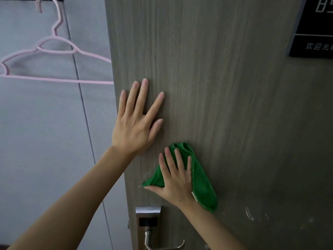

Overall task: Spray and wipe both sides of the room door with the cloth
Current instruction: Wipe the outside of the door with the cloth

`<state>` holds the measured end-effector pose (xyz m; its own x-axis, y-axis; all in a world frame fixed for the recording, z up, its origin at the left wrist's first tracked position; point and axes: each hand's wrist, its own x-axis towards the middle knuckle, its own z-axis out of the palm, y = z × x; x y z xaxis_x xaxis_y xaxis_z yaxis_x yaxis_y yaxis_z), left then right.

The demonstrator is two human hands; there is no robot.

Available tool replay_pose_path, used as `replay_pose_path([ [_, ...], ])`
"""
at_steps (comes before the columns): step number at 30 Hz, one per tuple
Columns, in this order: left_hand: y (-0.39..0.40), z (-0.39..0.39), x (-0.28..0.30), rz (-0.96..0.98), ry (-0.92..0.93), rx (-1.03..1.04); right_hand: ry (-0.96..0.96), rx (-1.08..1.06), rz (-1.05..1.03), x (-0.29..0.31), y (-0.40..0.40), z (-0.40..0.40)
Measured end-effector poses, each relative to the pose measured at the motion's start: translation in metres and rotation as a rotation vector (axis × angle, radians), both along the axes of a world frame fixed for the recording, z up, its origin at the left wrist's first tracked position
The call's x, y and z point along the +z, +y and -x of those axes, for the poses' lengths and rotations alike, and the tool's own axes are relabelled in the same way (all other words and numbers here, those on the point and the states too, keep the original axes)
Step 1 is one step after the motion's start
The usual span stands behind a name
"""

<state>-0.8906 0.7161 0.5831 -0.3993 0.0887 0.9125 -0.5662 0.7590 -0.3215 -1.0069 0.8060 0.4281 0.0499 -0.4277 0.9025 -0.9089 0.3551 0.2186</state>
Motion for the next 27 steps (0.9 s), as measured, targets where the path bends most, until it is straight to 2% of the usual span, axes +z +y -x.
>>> replay_pose_path([
  [6, 0.000, 0.000, -0.001, -0.009, 0.002, -0.012, -0.242, -0.059, 0.190, 0.006, -0.023, -0.038],
  [13, -0.002, 0.000, -0.001, 0.004, 0.010, -0.008, -0.039, -0.008, -0.023, -0.038, -0.024, -0.042],
  [16, -0.002, 0.000, -0.001, 0.010, 0.007, 0.001, -0.023, 0.000, -0.019, -0.042, -0.016, -0.033],
  [18, -0.001, -0.001, -0.001, 0.004, 0.007, 0.000, -0.080, -0.013, 0.059, -0.035, -0.011, -0.025],
  [23, -0.001, 0.001, -0.001, 0.007, 0.007, 0.015, -0.369, -0.095, 0.264, 0.012, -0.016, -0.033],
  [27, -0.001, 0.001, -0.001, 0.006, -0.001, 0.018, -0.299, -0.094, 0.163, 0.005, -0.036, -0.061],
])
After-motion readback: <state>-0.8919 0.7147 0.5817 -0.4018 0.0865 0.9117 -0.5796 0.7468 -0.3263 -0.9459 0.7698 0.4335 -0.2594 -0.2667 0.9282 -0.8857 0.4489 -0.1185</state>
